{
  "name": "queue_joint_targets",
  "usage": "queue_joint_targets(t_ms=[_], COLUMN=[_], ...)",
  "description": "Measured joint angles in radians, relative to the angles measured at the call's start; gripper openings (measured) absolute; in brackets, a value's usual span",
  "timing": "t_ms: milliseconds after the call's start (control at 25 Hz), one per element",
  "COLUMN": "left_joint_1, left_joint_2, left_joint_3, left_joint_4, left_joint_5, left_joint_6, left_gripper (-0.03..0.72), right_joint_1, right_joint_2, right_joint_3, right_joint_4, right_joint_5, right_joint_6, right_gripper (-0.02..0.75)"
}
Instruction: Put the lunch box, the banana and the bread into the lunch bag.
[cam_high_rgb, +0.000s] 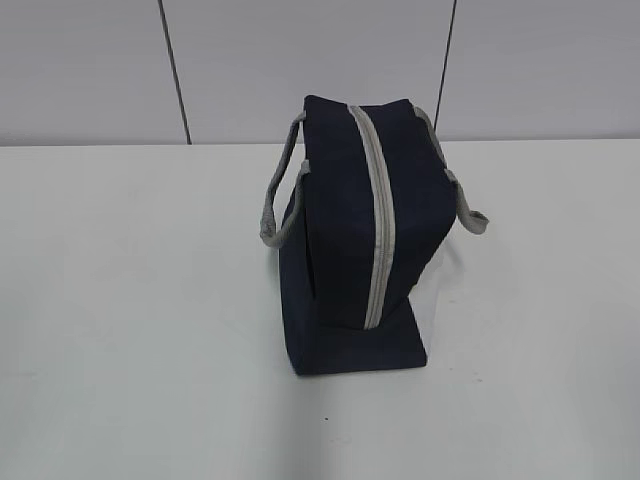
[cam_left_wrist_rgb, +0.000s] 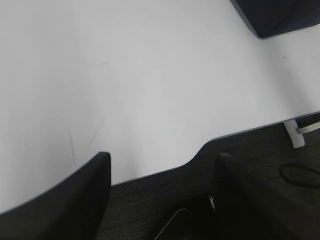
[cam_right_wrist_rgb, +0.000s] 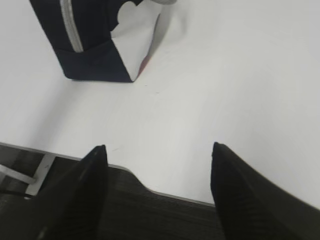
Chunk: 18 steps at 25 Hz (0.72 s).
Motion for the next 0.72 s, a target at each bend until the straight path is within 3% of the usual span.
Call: queue_joint_targets(t_ms=[280, 720], left_joint_1=[0.000, 0.000], left_joint_2=[-0.010, -0.011], left_joint_3=[0.022, 0.069], left_joint_4=[0.040, 0.048], left_joint_5=[-0.041, -0.158], left_joint_6=[-0.002, -0.002], left_gripper=[0.445, 0.443], right_joint_1=[0.000, 0.000], right_joint_2=[-0.014, -0.014], right_joint_3=[0.023, 0.074], right_joint_4=[-0.129, -0.159], right_joint_5=[0.004, -0.106], right_joint_6=[0.012, 0.014], right_gripper=[0.479, 0.479])
